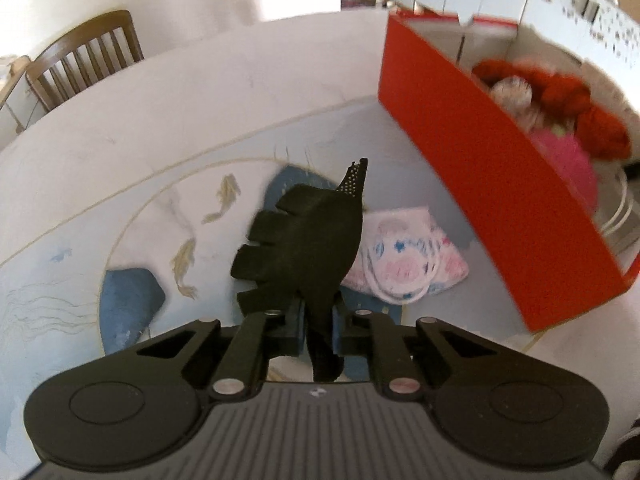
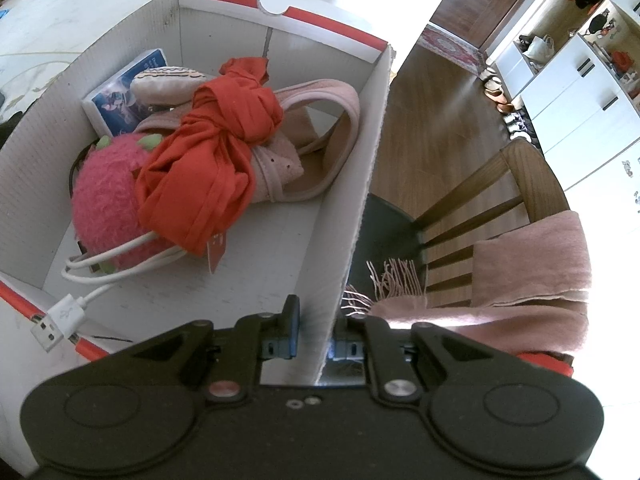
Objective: Organize objects
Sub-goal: 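Carry the black gloves with the left gripper over the box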
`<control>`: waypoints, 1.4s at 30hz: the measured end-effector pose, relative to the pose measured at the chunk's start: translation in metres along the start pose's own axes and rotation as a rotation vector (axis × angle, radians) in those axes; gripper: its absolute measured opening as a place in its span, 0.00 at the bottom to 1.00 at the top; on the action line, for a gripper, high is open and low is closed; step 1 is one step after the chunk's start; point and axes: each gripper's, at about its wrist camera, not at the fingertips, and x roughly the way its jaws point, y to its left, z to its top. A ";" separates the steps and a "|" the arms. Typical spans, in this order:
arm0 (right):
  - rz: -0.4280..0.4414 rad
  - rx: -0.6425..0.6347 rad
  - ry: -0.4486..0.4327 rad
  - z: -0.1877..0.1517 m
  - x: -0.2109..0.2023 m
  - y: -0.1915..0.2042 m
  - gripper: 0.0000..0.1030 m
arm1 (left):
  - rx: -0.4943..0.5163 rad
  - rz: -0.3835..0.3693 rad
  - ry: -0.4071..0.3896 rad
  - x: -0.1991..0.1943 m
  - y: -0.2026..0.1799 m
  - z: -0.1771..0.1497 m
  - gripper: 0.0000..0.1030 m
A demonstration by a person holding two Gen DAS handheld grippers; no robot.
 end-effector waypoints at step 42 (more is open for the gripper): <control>0.011 0.014 -0.005 -0.001 0.000 -0.004 0.09 | 0.371 -0.212 -0.155 -0.035 -0.173 0.116 0.11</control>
